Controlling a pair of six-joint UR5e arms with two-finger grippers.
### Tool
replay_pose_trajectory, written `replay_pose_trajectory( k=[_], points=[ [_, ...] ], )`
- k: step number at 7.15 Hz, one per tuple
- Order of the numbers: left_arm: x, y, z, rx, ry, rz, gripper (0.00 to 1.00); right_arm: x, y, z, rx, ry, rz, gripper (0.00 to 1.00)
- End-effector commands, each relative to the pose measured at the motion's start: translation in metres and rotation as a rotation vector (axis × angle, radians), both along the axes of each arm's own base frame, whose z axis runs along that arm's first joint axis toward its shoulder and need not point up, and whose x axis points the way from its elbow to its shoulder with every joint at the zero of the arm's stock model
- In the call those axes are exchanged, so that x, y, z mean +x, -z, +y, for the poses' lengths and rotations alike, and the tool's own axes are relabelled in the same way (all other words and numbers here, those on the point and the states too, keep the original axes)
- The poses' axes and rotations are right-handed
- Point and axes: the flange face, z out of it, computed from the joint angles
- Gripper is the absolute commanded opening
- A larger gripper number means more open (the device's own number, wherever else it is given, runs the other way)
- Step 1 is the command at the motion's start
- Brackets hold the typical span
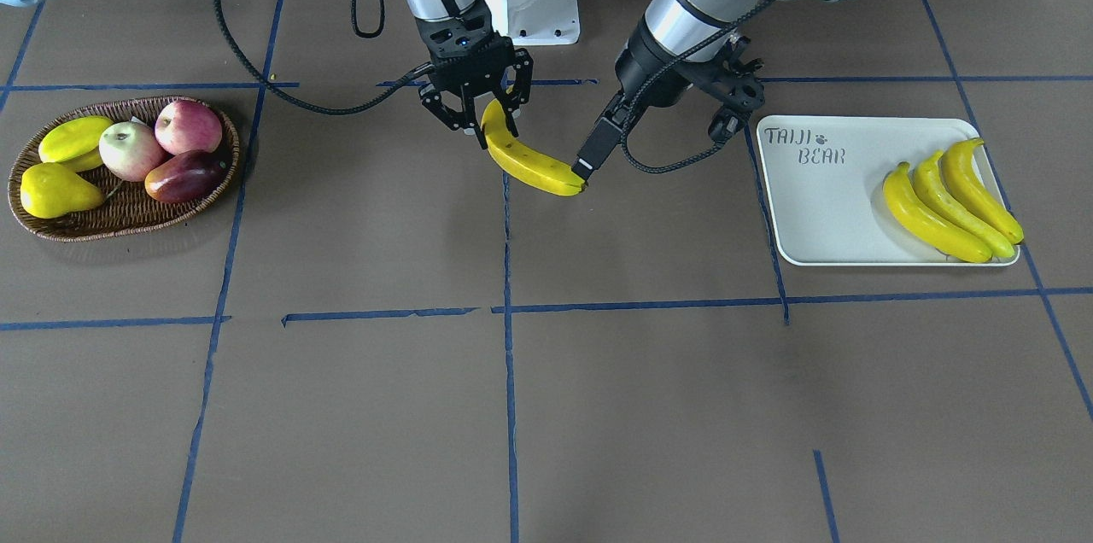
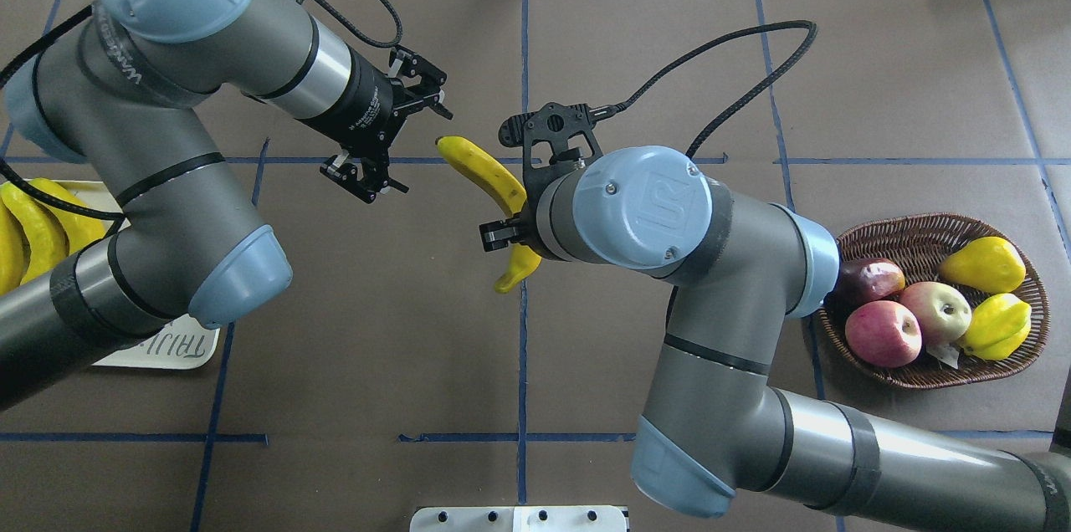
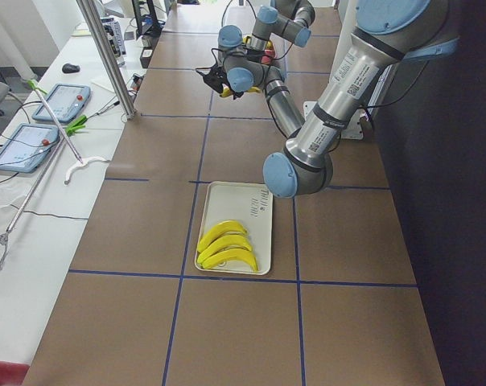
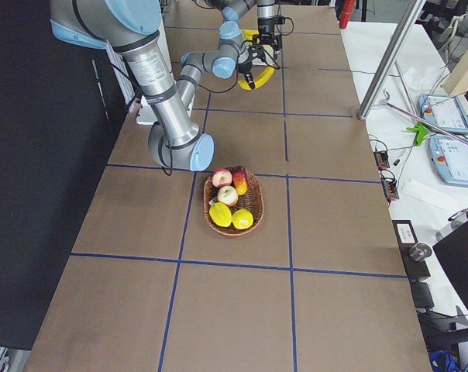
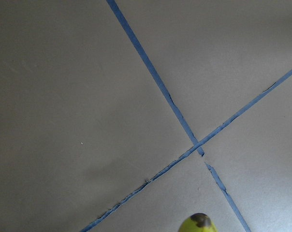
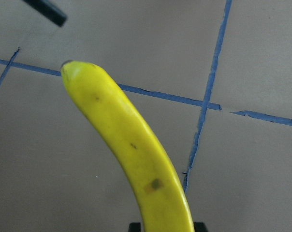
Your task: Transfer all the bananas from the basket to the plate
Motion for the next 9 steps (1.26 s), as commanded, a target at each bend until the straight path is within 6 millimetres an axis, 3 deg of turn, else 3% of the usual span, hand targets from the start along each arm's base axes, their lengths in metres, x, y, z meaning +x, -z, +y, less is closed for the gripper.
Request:
replay_pose_trajectory(
  k=[1, 3, 6, 9],
  points=[
    [0.021, 0.01, -0.006, -0.019, 0.019, -0.007, 1.0, -0.018, 0.013, 0.002, 0.009, -0.005, 0.002, 0.01],
    [0.031, 0.001, 0.001, -0.026, 0.009, -0.024, 1.0, -0.017, 0.026, 0.003, 0.013, -0.008, -0.018, 0.01],
    [0.04, -0.011, 0.009, -0.035, -0.001, -0.048, 0.97, -0.016, 0.025, 0.003, 0.01, -0.01, -0.016, 0.01],
    [0.038, -0.01, 0.007, -0.026, 0.021, -0.063, 0.51, -0.016, 0.023, 0.003, 0.011, -0.01, -0.014, 0.01]
  ],
)
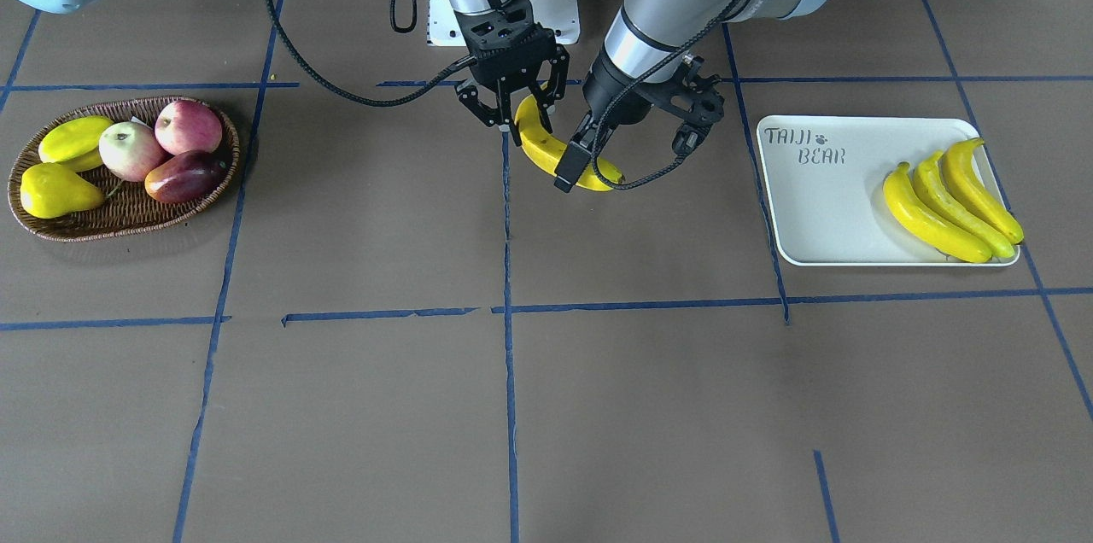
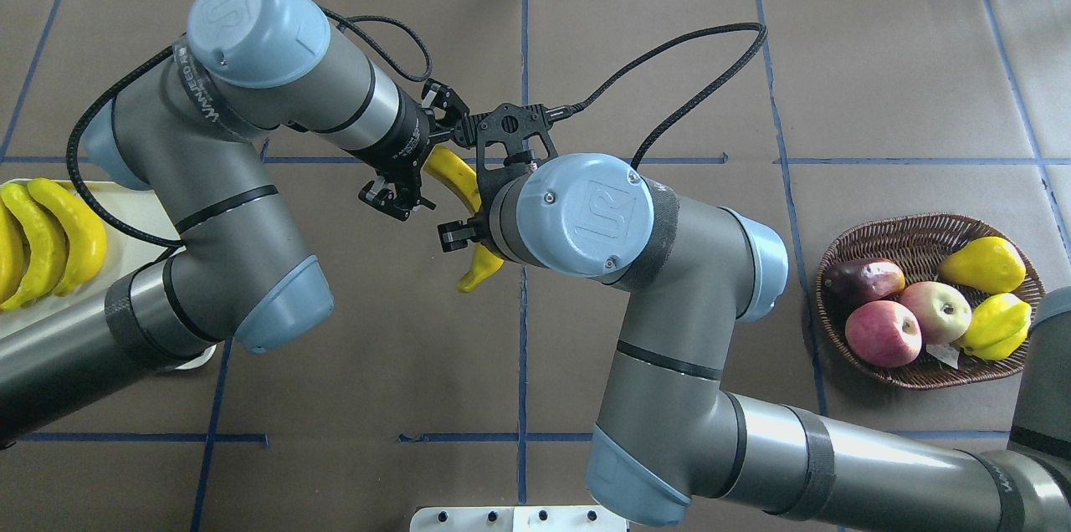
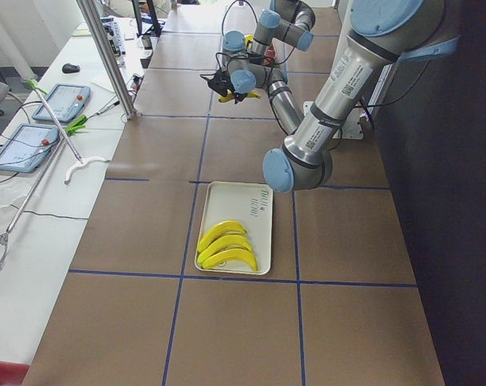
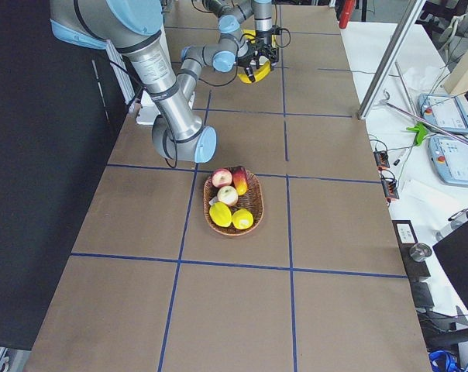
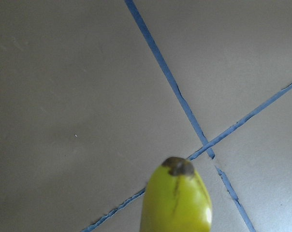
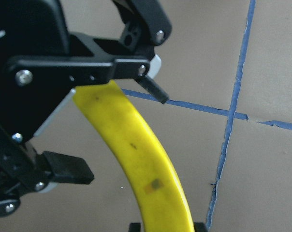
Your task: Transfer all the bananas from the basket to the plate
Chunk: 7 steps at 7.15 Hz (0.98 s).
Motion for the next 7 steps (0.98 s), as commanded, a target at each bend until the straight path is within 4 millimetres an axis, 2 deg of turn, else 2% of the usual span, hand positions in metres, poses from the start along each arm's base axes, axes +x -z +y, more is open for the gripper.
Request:
replay_pose_trajectory(
  k=[1, 3, 4, 5, 7],
  points=[
    [-0.001, 0.001, 0.0, 0.004, 0.006, -0.003, 0.39, 0.001, 0.0, 0.0, 0.001, 0.0, -0.002, 0.03],
    [-0.004, -0.007, 0.002, -0.002, 0.008, -0.009, 0.01, 0.002, 0.005, 0.001, 0.004, 0.005, -0.01, 0.12],
    [-0.006, -0.008, 0.003, 0.0, 0.007, -0.009, 0.0, 0.002, 0.007, 0.002, -0.015, 0.001, -0.03, 0.83],
    [-0.006, -0.008, 0.003, 0.0, 0.007, -0.009, 0.0, 0.003, 0.008, 0.002, -0.038, -0.011, -0.041, 0.99],
    [-0.005, -0.01, 0.002, -0.003, 0.008, -0.014, 0.0, 0.005, 0.009, 0.004, -0.045, 0.007, -0.05, 0.99]
  ],
)
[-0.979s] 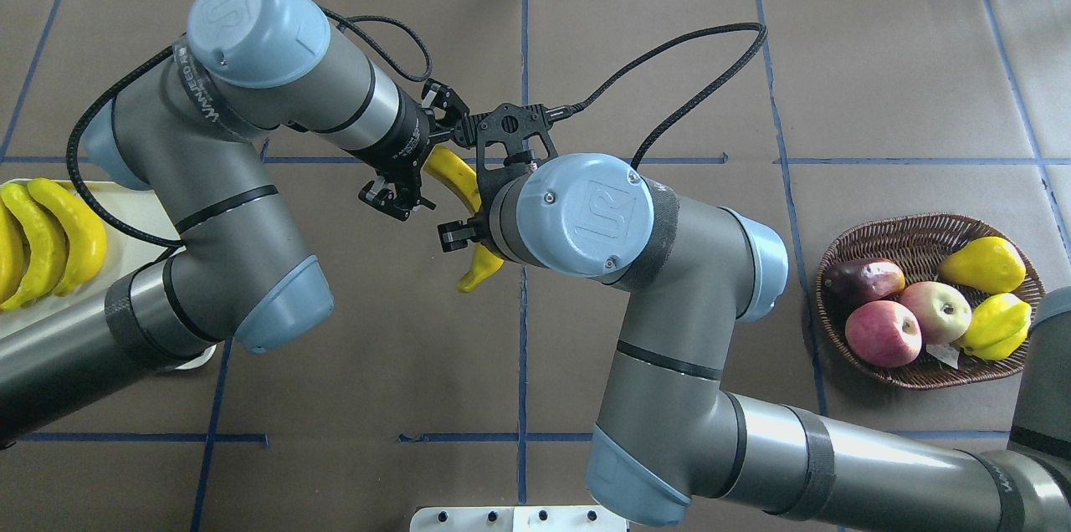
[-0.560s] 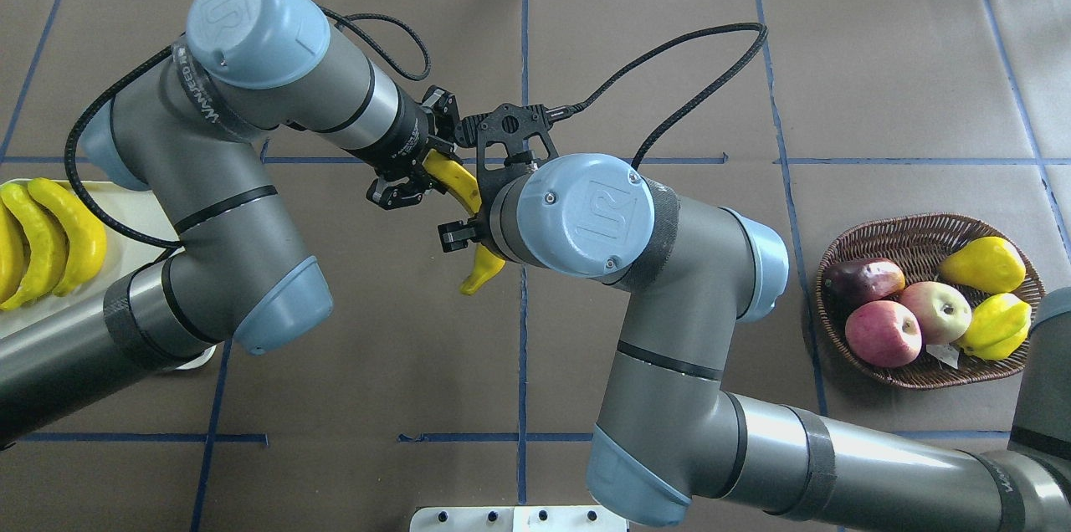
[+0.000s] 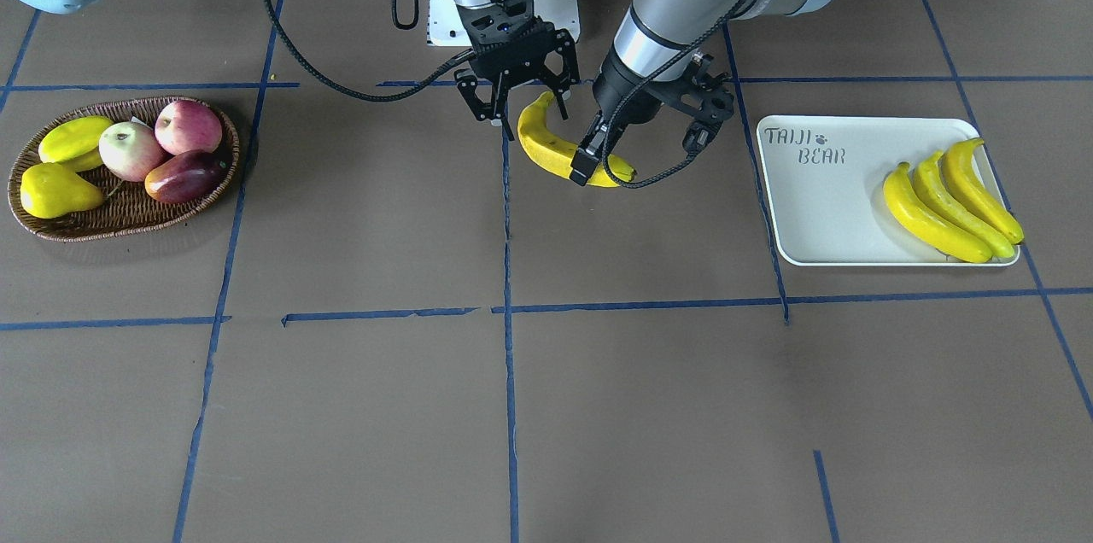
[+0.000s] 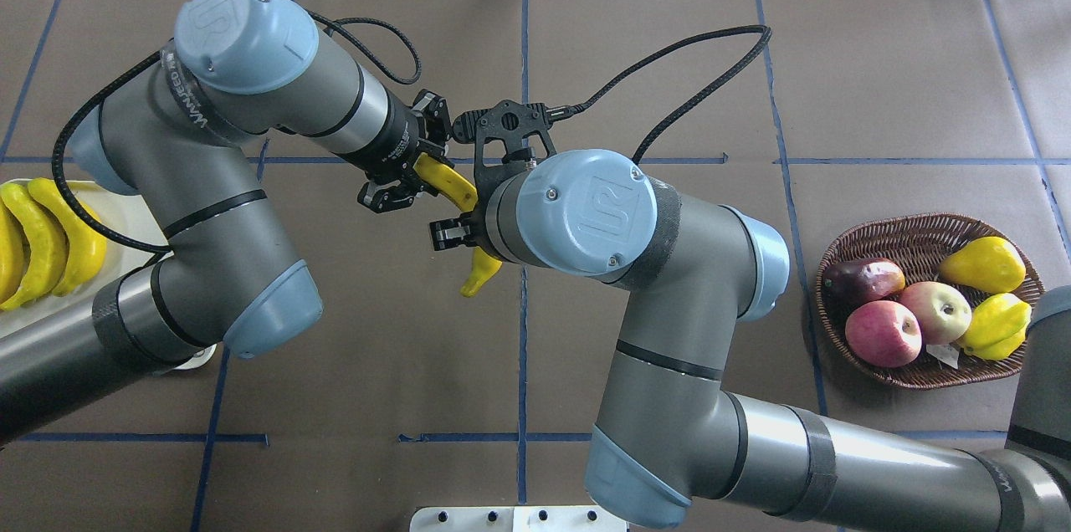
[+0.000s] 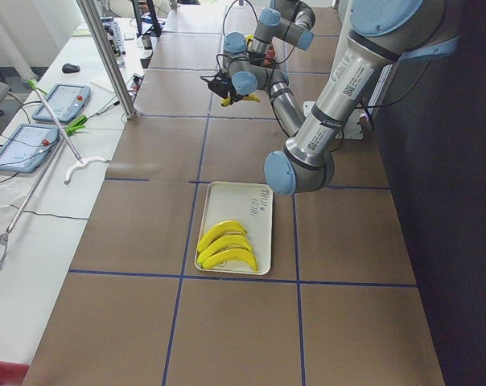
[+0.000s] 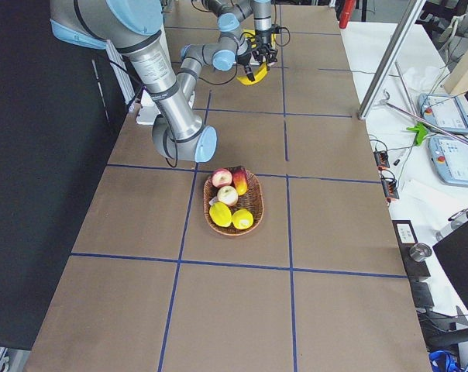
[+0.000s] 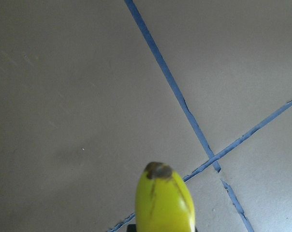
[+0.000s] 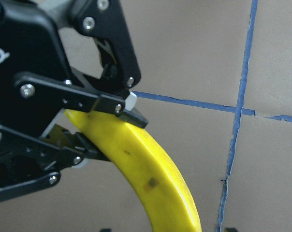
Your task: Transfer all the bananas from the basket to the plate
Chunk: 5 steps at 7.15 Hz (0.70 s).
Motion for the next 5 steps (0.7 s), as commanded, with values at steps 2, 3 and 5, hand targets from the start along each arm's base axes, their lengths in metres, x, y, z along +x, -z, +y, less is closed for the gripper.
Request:
replay_pose_trajectory(
  k=[2, 3, 5],
  points=[
    [-0.002, -0.018, 0.0, -0.01, 0.001, -0.022, 0.0, 0.022, 0.001, -0.011, -0.057, 0.063, -0.027, 0.99],
    [-0.008, -0.035, -0.002, -0.011, 0.006, -0.043, 0.0, 0.041, -0.021, -0.022, -0.104, 0.091, -0.014, 0.99],
    [-0.024, -0.061, 0.004, 0.043, -0.03, -0.078, 0.0, 0.089, -0.057, -0.024, -0.146, 0.134, 0.09, 0.99]
  ],
)
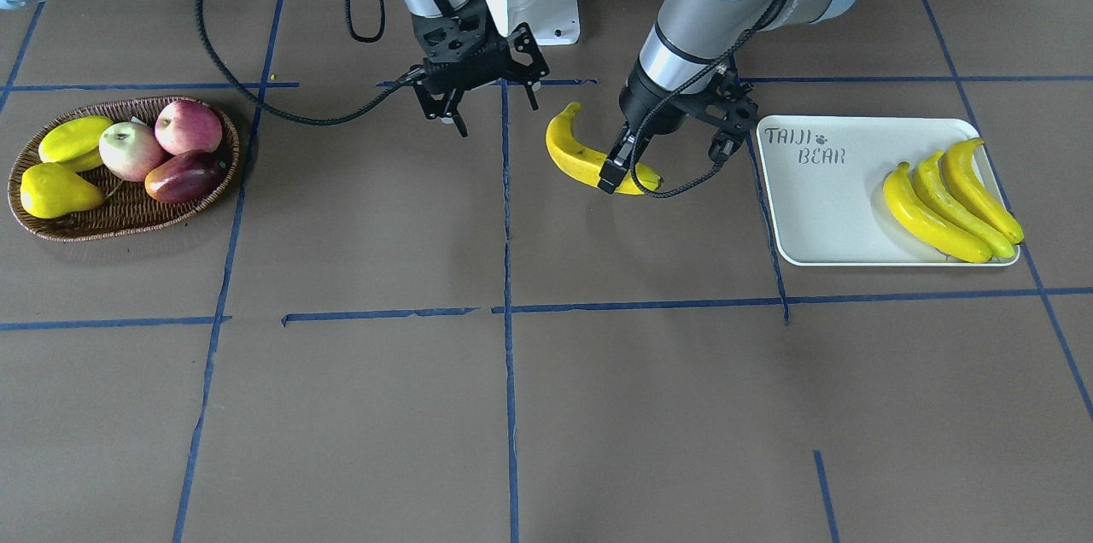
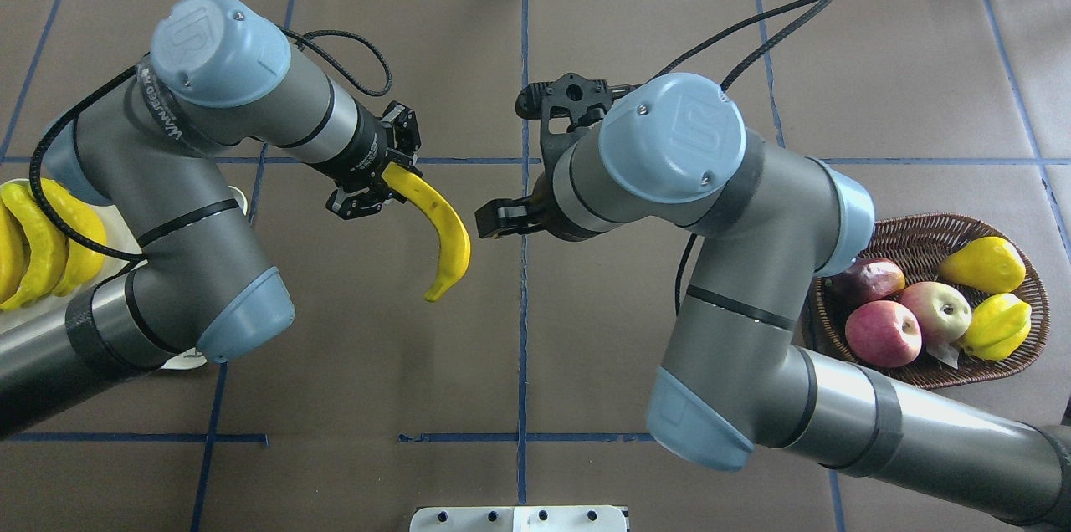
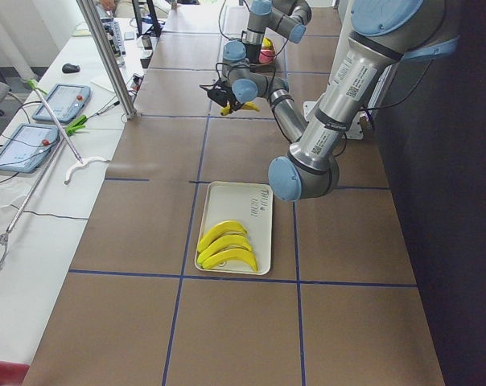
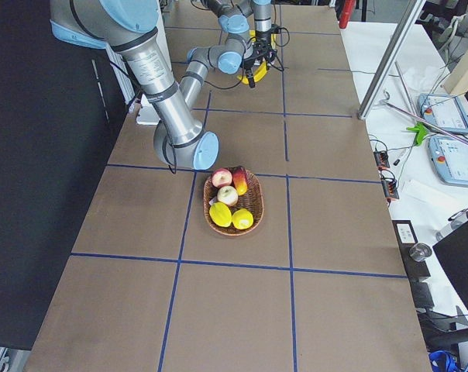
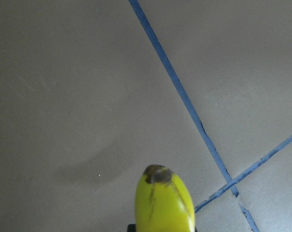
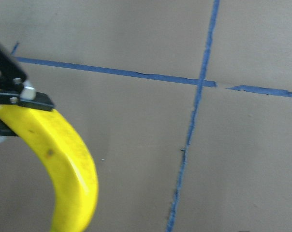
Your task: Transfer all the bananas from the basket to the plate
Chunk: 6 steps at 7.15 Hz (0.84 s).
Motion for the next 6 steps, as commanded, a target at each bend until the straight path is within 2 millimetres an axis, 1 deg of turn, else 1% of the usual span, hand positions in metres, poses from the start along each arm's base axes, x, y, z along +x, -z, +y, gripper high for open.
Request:
replay_pose_trajectory(
  k=[1, 2, 3, 4, 5, 6],
  points=[
    [-0.041, -0.038, 0.012, 0.07, -0.036, -0.04, 0.0, 0.051, -0.032, -0.01, 0.023, 0.078, 0.11, 0.99],
    [-0.058, -0.062, 0.018, 0.109, -0.068, -0.073, 0.0, 0.069, -0.045, -0.026, 0.019, 0.133, 0.148, 0.99],
    [-0.08, -0.105, 0.03, 0.14, -0.115, -0.131, 0.0, 0.094, -0.068, -0.042, 0.041, 0.177, 0.168, 0.99],
    [-0.107, -0.133, 0.038, 0.196, -0.159, -0.177, 0.0, 0.116, -0.089, -0.056, 0.044, 0.195, 0.181, 0.99],
    [-0.134, -0.163, 0.031, 0.198, -0.159, -0.224, 0.0, 0.134, -0.112, -0.064, 0.07, 0.231, 0.201, 0.99],
    [-0.156, -0.185, 0.022, 0.17, -0.128, -0.255, 0.0, 0.151, -0.131, -0.072, 0.105, 0.256, 0.231, 0.99]
  ],
)
